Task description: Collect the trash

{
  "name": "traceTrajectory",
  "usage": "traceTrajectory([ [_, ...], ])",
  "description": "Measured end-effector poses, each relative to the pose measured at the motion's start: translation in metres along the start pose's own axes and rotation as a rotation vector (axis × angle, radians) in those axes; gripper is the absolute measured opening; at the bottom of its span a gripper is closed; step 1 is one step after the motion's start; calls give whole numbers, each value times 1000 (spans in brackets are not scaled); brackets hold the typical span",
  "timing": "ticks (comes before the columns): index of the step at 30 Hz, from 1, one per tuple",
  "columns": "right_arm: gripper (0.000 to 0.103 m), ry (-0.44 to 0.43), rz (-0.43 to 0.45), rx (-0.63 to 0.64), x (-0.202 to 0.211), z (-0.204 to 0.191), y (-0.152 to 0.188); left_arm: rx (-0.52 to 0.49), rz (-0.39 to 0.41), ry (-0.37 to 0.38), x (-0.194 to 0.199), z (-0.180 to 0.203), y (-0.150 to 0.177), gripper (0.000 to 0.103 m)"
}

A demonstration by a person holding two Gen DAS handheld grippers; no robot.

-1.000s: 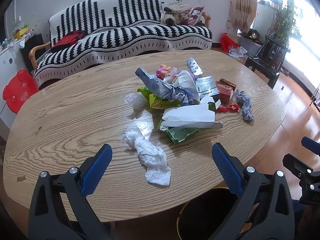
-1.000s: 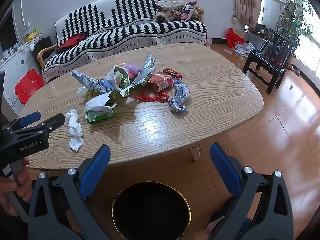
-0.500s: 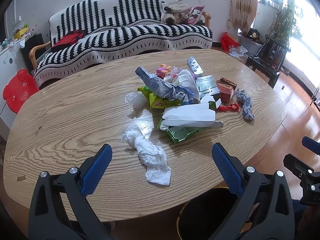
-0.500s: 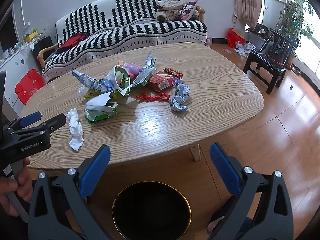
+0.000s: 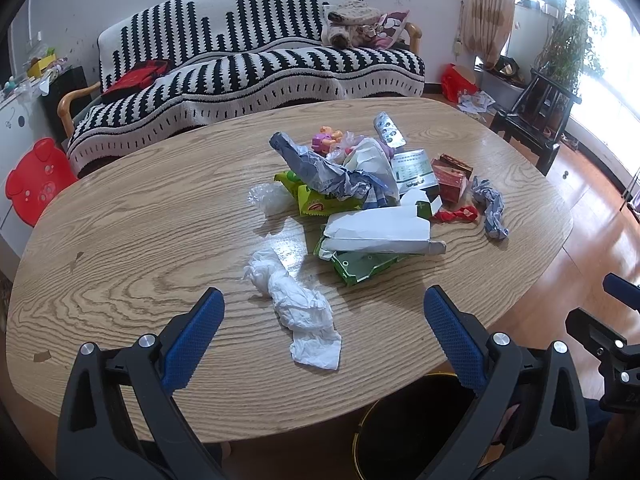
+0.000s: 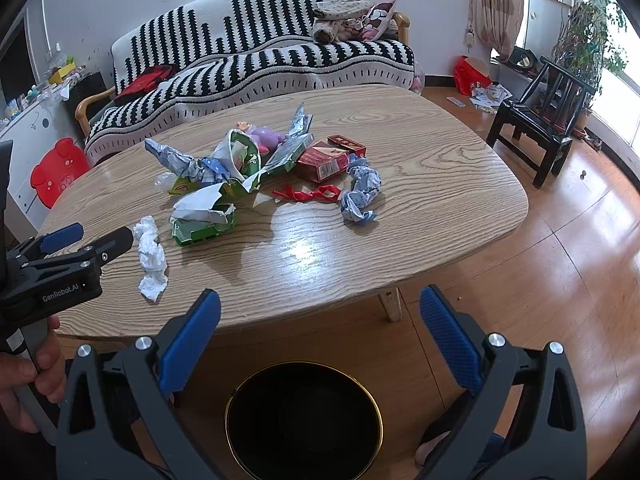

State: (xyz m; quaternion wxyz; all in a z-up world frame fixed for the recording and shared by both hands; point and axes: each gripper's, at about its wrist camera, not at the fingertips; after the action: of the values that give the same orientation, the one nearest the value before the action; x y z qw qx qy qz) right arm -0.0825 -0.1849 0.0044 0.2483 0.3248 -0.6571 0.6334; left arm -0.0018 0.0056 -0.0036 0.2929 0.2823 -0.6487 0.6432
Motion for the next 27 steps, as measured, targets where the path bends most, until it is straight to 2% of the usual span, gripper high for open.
traceTrajectory([
  [27, 96, -2, -4, 2, 1, -2, 1, 0, -1, -2, 1, 0, 1, 97],
])
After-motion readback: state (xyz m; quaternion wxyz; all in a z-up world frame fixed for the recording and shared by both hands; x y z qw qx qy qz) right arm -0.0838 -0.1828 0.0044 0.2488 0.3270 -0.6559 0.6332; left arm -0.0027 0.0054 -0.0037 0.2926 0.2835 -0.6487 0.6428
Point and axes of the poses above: each gripper's, at about its wrist camera, not at the fingertips, and x roughly against the way its jaws point, z to its right, y to its underside, and after that the axes turned 1 degree about x, right-handed
